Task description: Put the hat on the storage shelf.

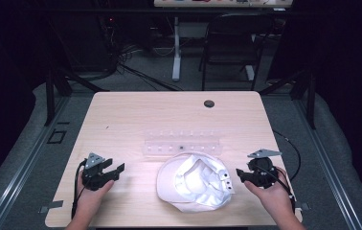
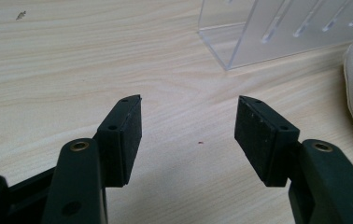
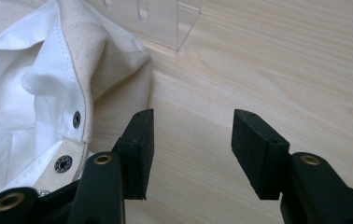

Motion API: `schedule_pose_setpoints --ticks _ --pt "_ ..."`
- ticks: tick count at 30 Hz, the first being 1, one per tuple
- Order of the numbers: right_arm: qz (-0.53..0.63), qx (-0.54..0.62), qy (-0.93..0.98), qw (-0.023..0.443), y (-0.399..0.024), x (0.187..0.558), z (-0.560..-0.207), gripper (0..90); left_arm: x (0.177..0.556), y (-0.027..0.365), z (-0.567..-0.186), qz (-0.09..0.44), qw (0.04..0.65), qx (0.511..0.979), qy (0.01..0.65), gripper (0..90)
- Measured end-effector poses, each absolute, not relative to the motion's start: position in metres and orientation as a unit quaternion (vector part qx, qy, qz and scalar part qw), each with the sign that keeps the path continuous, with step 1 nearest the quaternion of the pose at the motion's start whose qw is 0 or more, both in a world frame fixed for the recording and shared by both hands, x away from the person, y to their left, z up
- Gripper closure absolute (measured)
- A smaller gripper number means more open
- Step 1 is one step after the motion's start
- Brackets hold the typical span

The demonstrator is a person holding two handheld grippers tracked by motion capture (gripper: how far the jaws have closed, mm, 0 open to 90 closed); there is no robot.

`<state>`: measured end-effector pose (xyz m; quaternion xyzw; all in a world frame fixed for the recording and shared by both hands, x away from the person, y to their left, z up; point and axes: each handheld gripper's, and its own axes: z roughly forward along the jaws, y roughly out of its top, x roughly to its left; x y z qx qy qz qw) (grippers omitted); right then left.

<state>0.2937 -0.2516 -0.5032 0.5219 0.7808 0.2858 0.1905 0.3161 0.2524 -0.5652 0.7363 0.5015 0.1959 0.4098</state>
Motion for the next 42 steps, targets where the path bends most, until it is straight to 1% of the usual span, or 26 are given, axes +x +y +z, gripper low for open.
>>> schedule_pose_setpoints --ticks 3,5,6,7,9,16,17,23,27,28,30,32,34,35,39,42 --pt "0.287 0.523 0.78 0.188 -0.25 0.295 -0.498 49.5 0.315 0.252 -0.566 0.191 0.411 0.739 0.499 43.8" --pt "0.299 0.526 0.777 0.173 -0.249 0.296 -0.491 50.0 0.315 0.25 -0.566 0.19 0.411 0.741 0.496 44.6" --pt "0.299 0.526 0.777 0.173 -0.249 0.296 -0.491 50.0 0.315 0.25 -0.566 0.19 0.411 0.741 0.496 44.6" --pt "0.301 0.532 0.775 0.159 -0.249 0.298 -0.488 50.8 0.316 0.25 -0.566 0.19 0.411 0.741 0.496 44.7" --pt "0.301 0.535 0.774 0.156 -0.249 0.299 -0.486 50.9 0.316 0.249 -0.567 0.188 0.41 0.742 0.495 44.7" --pt "0.31 0.54 0.774 0.114 -0.246 0.304 -0.473 51.6 0.316 0.249 -0.567 0.184 0.41 0.745 0.493 44.5" --pt "0.31 0.54 0.774 0.114 -0.246 0.304 -0.473 51.6 0.316 0.249 -0.567 0.184 0.41 0.745 0.493 44.4" --pt "0.308 0.541 0.778 0.086 -0.239 0.305 -0.466 55.6 0.316 0.248 -0.567 0.186 0.409 0.747 0.491 44.5" --pt "0.29 0.553 0.779 0.064 -0.238 0.309 -0.467 56.1 0.316 0.247 -0.567 0.184 0.409 0.748 0.49 44.4" --pt "0.286 0.566 0.772 0.04 -0.239 0.311 -0.469 56.0 0.316 0.247 -0.567 0.184 0.409 0.748 0.489 44.4" --pt "0.283 0.57 0.77 0.034 -0.239 0.312 -0.47 55.9 0.316 0.247 -0.567 0.184 0.409 0.748 0.489 44.4" --pt "0.281 0.575 0.768 0.012 -0.239 0.313 -0.473 55.1 0.316 0.247 -0.567 0.182 0.407 0.75 0.489 44.4" --pt "0.281 0.586 0.76 -0.025 -0.237 0.314 -0.477 54.4 0.316 0.246 -0.567 0.183 0.406 0.75 0.489 44.3" --pt "0.281 0.586 0.76 -0.025 -0.237 0.314 -0.477 54.4 0.316 0.246 -0.567 0.183 0.406 0.75 0.489 44.3" --pt "0.272 0.59 0.759 -0.051 -0.235 0.316 -0.485 52.3 0.316 0.245 -0.568 0.183 0.407 0.75 0.488 44.3" --pt "0.261 0.59 0.762 -0.057 -0.234 0.319 -0.492 52.1 0.316 0.245 -0.568 0.182 0.407 0.75 0.488 44.2"
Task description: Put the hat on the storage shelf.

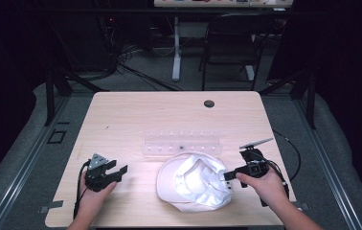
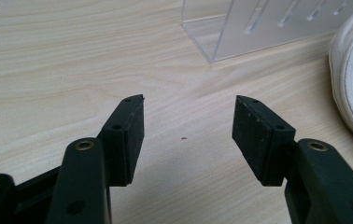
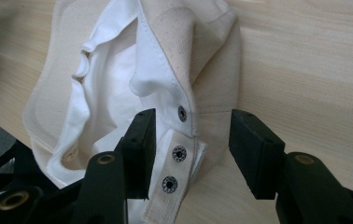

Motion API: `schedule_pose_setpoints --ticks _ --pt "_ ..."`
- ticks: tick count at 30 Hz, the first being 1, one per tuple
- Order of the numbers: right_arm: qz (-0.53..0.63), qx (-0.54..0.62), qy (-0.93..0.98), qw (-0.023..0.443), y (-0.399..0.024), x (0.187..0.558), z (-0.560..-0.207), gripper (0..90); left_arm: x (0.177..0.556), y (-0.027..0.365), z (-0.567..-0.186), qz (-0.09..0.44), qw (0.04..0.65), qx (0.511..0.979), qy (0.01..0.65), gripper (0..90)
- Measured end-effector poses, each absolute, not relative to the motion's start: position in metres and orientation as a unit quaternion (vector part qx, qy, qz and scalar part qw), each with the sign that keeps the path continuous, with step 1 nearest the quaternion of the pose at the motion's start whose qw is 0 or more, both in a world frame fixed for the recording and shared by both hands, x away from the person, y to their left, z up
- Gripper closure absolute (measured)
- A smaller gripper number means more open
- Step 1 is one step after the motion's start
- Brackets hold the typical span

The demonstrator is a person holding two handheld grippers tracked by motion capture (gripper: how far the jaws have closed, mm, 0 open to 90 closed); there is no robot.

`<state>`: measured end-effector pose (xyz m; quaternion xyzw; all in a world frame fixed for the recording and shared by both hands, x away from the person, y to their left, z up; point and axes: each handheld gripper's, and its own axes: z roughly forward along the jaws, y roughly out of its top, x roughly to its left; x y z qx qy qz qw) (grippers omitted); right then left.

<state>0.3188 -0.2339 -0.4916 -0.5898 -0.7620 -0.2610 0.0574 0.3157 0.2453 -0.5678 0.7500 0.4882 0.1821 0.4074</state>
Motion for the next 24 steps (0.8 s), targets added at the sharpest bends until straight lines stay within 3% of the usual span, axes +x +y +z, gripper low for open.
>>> schedule_pose_setpoints --ticks 15,24 --pt "-0.249 -0.599 -0.754 0.105 -0.223 0.323 -0.514 52.7 0.316 0.245 -0.568 0.181 0.406 0.751 0.488 44.2" --pt "-0.25 -0.611 -0.741 0.124 -0.222 0.323 -0.516 70.7 0.316 0.245 -0.568 0.182 0.407 0.751 0.487 44.2"
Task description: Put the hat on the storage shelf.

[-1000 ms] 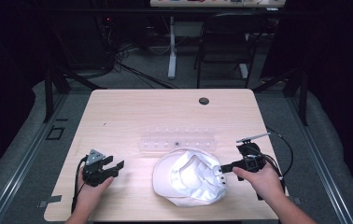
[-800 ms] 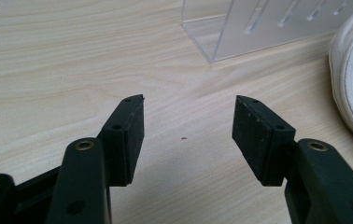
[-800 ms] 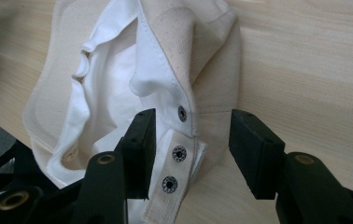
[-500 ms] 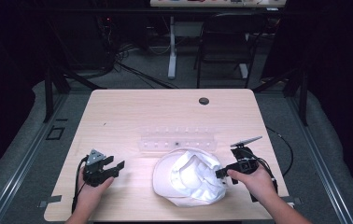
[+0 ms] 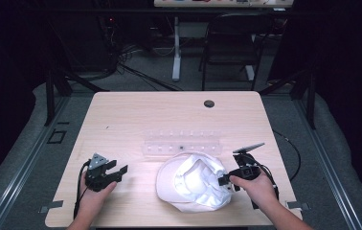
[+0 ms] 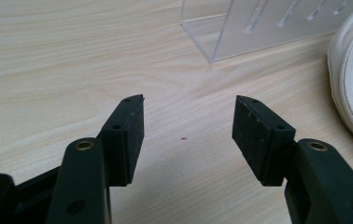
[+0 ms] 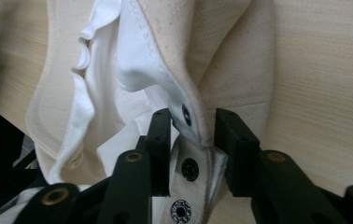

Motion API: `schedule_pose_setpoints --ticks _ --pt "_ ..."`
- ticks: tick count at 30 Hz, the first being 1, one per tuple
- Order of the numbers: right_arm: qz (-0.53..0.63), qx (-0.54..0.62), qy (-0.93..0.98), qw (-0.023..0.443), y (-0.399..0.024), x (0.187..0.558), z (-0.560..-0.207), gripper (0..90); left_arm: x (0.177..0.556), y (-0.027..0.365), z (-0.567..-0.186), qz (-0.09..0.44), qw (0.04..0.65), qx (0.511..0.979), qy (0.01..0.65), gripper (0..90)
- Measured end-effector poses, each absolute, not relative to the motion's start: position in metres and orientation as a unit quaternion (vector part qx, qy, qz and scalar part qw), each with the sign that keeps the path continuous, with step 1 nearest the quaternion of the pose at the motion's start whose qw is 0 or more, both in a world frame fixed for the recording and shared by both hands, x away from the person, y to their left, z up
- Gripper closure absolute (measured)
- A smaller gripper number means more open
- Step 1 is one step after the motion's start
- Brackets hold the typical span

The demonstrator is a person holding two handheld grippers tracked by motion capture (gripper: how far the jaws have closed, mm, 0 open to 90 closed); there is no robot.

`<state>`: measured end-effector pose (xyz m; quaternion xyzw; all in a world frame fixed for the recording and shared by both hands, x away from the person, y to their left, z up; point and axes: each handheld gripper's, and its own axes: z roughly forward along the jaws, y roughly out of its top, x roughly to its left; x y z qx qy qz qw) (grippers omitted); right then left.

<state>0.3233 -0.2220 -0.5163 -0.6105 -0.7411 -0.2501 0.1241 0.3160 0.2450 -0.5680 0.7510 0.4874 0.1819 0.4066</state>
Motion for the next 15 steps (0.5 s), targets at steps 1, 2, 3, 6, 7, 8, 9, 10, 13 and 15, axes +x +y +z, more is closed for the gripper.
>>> schedule_pose_setpoints --ticks 1,2,3,6,7,8,9,10,13,15 --pt "-0.256 -0.618 -0.734 0.118 -0.221 0.322 -0.516 72.0 0.316 0.245 -0.568 0.182 0.406 0.751 0.487 44.2" --pt "-0.256 -0.614 -0.738 0.116 -0.221 0.323 -0.514 73.2 0.316 0.245 -0.568 0.182 0.406 0.752 0.487 44.2" --pt "-0.248 -0.611 -0.743 0.119 -0.221 0.324 -0.511 73.7 0.316 0.245 -0.568 0.182 0.406 0.751 0.487 44.2" --pt "-0.238 -0.614 -0.742 0.125 -0.22 0.324 -0.508 74.3 0.316 0.245 -0.568 0.182 0.406 0.751 0.487 44.2" --pt "-0.245 -0.622 -0.734 0.12 -0.218 0.324 -0.508 74.5 0.316 0.245 -0.568 0.182 0.406 0.751 0.487 44.2" --pt "-0.234 -0.619 -0.739 0.127 -0.219 0.325 -0.502 74.8 0.316 0.245 -0.568 0.182 0.406 0.751 0.487 44.2" --pt "-0.234 -0.619 -0.739 0.127 -0.219 0.325 -0.502 74.8 0.316 0.245 -0.568 0.182 0.406 0.751 0.487 44.2" --pt "-0.238 -0.633 -0.727 0.123 -0.217 0.325 -0.498 75.5 0.316 0.245 -0.568 0.182 0.406 0.751 0.487 44.2" --pt "-0.232 -0.63 -0.731 0.12 -0.216 0.328 -0.489 77.1 0.316 0.245 -0.568 0.182 0.406 0.751 0.488 44.2" --pt "-0.233 -0.631 -0.732 0.111 -0.214 0.329 -0.484 78.4 0.316 0.245 -0.568 0.181 0.406 0.751 0.487 44.2"
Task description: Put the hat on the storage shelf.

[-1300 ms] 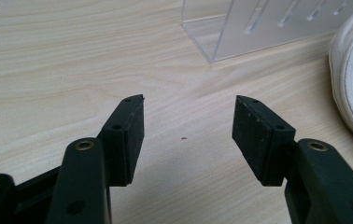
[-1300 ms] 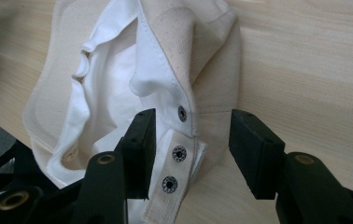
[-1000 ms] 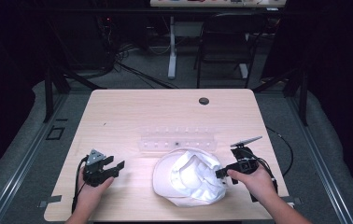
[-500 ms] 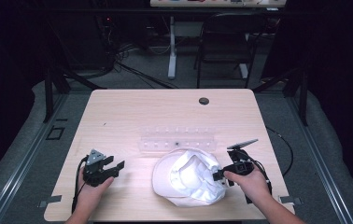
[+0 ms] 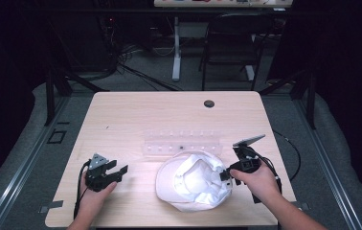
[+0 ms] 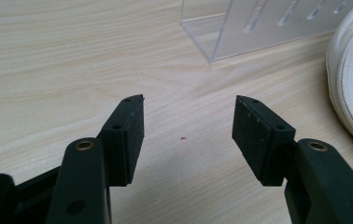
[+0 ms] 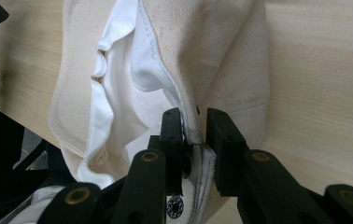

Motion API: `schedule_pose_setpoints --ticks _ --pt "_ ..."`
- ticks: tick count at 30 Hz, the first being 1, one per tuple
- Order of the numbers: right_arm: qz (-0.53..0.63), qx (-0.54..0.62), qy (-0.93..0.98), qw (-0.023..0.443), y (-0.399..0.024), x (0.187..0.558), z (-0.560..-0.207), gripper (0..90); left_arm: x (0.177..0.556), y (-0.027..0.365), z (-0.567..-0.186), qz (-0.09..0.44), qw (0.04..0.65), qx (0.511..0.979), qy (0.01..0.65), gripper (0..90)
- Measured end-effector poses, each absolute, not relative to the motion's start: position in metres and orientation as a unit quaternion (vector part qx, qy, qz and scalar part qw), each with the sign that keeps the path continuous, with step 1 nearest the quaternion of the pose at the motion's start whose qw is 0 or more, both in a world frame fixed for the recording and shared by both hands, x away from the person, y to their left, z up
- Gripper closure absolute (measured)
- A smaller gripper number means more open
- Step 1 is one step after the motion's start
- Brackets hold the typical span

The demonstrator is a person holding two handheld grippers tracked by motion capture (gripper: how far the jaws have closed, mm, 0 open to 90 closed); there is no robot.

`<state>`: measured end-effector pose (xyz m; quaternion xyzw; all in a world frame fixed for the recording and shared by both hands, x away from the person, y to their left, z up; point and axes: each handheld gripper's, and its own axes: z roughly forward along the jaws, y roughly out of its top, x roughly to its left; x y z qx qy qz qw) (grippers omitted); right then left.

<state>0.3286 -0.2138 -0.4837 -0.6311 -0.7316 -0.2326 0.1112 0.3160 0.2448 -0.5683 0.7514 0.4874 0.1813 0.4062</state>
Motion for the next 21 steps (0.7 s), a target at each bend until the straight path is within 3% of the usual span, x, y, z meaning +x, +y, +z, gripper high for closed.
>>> schedule_pose_setpoints --ticks 21 --pt "-0.169 -0.616 -0.767 0.063 -0.194 0.345 -0.419 81.7 0.316 0.244 -0.568 0.178 0.403 0.755 0.485 44.2"
